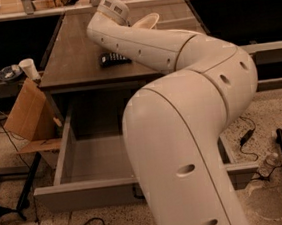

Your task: Place pepsi can into top drawer

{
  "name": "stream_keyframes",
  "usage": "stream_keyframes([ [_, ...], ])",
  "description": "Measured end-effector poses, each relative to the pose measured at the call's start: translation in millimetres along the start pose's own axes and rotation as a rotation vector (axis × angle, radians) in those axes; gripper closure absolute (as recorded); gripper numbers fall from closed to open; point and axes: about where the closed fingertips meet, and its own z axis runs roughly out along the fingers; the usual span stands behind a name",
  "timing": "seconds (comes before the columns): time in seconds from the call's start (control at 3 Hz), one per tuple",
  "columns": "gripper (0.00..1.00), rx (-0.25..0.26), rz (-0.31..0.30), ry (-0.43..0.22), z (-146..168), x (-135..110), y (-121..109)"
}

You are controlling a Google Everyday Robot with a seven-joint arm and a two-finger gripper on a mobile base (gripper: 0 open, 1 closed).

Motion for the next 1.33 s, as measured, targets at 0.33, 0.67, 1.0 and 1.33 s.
stream_keyframes([
  [0.33,0.71,0.032,0.021,0.003,-0.7,-2.0,-10.2],
  [0.67,0.95,0.073,0.055,0.003,-3.4,-6.4,-23.8],
  [1.0,1.00,0.109,0.102,-0.005,-10.1,-13.5,-40.5],
  [1.33,1.00,0.133,0.148,-0.027,-20.0,-23.4,-57.7],
])
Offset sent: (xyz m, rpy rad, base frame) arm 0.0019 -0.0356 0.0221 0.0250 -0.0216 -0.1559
